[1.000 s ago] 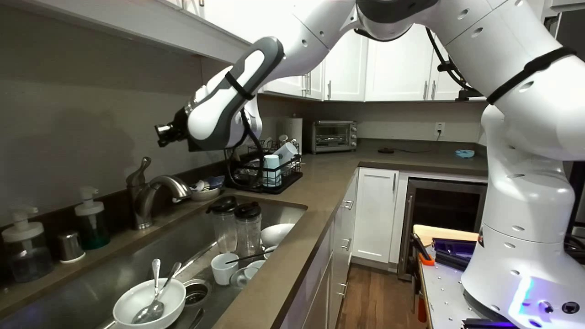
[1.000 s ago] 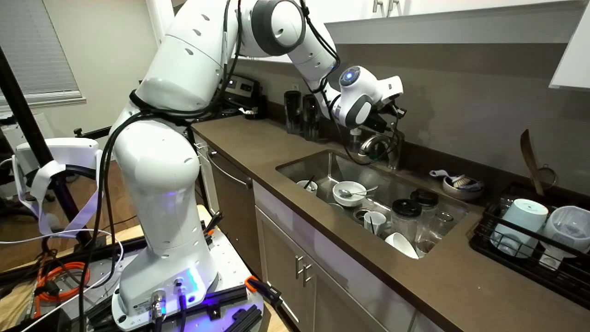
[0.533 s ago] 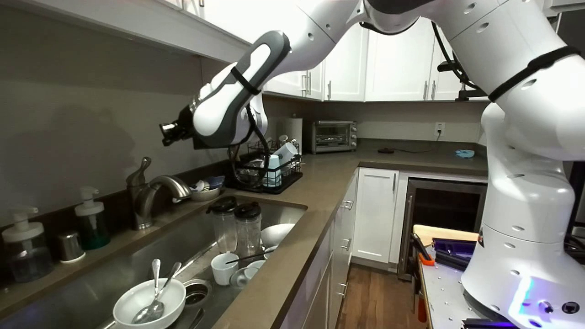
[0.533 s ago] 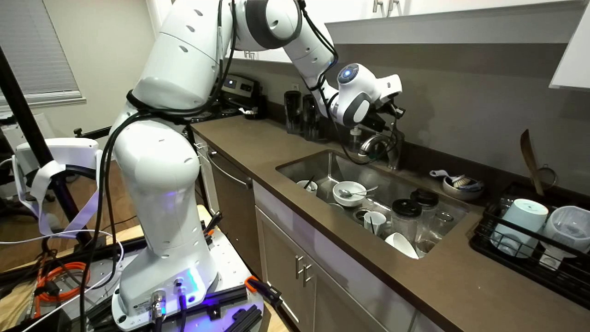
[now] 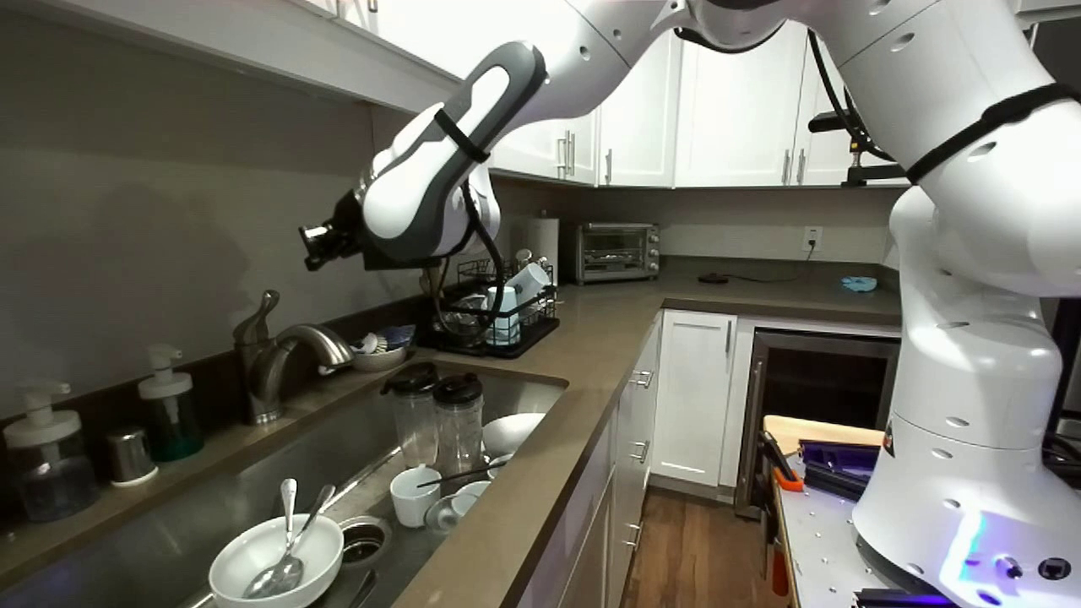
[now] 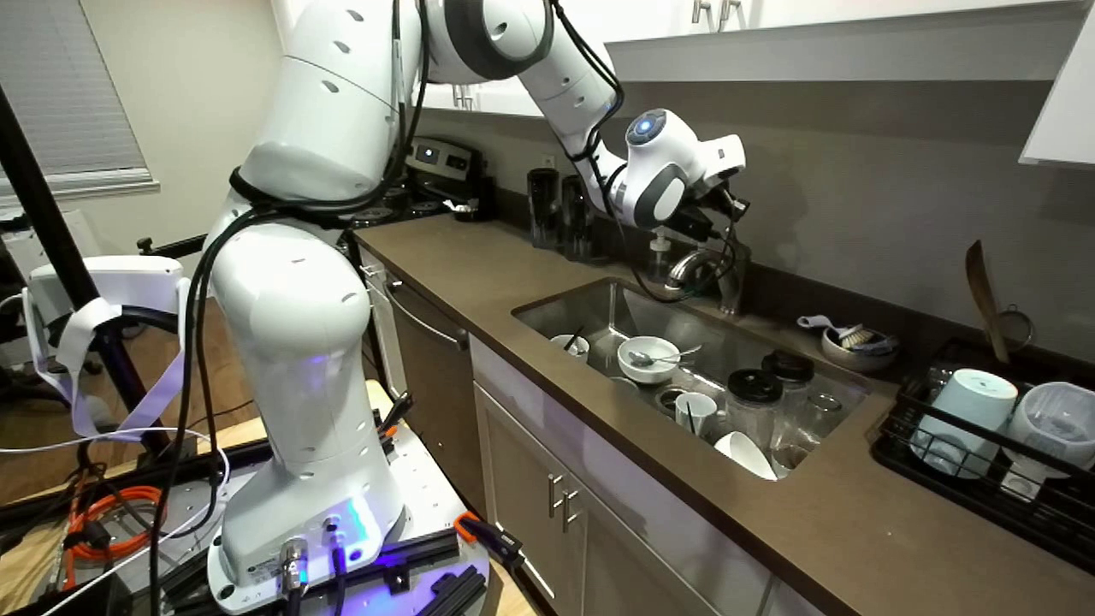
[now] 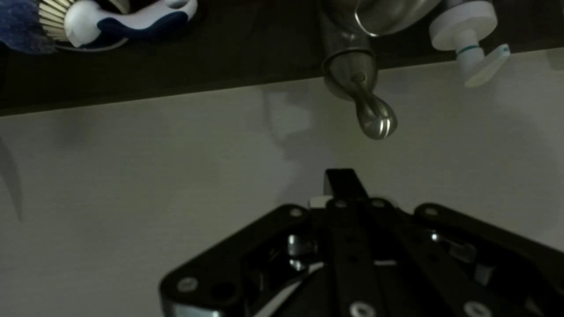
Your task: Close the faucet, open the faucet, close the faucet
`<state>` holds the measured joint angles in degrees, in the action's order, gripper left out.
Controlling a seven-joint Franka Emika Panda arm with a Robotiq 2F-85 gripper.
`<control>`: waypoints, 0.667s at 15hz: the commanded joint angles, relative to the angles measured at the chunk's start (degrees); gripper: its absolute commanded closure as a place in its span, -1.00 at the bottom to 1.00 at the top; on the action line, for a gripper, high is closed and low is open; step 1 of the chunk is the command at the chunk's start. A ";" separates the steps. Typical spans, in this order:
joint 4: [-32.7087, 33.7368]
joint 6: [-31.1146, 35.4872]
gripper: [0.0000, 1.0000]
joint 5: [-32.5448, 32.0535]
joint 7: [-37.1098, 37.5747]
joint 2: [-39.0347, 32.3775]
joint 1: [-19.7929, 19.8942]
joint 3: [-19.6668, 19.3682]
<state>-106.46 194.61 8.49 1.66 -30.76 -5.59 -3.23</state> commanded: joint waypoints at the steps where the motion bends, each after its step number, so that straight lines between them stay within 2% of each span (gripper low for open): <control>1: -1.36 -4.78 1.00 -1.69 0.36 2.39 1.17 1.41; 5: -0.90 -7.51 1.00 -1.99 0.67 1.58 0.80 2.93; 10: 4.35 -13.62 1.00 -3.44 0.01 -0.59 0.96 4.07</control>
<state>-105.45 184.73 7.01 1.66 -30.40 -5.45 0.15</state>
